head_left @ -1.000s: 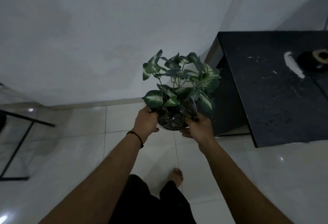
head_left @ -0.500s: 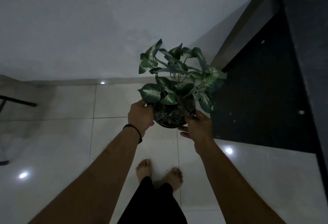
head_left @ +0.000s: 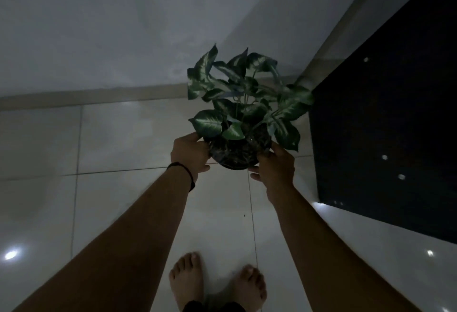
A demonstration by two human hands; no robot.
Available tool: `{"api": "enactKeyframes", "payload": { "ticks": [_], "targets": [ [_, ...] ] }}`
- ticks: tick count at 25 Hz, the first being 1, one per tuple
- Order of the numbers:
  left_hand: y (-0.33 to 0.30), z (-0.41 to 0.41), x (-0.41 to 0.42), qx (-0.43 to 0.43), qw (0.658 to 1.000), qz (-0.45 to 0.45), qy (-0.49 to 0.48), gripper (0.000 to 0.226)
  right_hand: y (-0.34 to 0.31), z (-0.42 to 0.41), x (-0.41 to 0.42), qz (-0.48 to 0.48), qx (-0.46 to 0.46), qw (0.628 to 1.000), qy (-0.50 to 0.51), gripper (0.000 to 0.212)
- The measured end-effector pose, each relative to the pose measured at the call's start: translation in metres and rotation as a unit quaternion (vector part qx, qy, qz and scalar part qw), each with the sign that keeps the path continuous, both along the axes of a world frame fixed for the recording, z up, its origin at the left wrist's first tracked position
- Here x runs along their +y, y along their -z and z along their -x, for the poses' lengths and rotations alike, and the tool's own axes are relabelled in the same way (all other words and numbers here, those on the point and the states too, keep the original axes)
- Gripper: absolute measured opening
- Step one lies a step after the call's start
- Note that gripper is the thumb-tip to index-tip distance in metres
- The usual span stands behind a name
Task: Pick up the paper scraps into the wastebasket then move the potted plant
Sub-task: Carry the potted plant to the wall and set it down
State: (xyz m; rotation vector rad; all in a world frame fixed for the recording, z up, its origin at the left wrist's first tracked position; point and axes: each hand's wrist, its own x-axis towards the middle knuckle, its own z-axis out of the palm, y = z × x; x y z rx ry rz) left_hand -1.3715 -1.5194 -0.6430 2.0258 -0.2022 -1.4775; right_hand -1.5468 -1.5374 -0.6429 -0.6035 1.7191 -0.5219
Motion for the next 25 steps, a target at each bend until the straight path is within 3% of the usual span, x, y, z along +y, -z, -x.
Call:
{"api": "enactKeyframes", "payload": {
  "ticks": [4, 8, 14, 25],
  "targets": [
    [0.071, -0.015, -0.022, 0.01, 1.0, 0.024, 0.006, 0.055, 0.08, -0.022, -0.027, 0.014, 0.004, 1.0, -0.004, 0.041],
    [0.121, -0.023, -0.047, -0.013, 0.998, 0.055, 0.039, 0.063, 0.131, -0.036, -0.055, 0.042, 0.002, 0.999, 0.004, 0.044],
    [0.14, -0.03, -0.061, 0.0, 0.997, 0.08, 0.001, 0.081, 0.161, -0.056, -0.077, 0.079, 0.043, 0.996, -0.018, 0.035],
    [0.162, -0.041, -0.061, -0.024, 0.995, 0.094, 0.014, 0.069, 0.176, -0.059, -0.085, 0.081, 0.0, 0.996, -0.043, 0.042]
  ]
}}
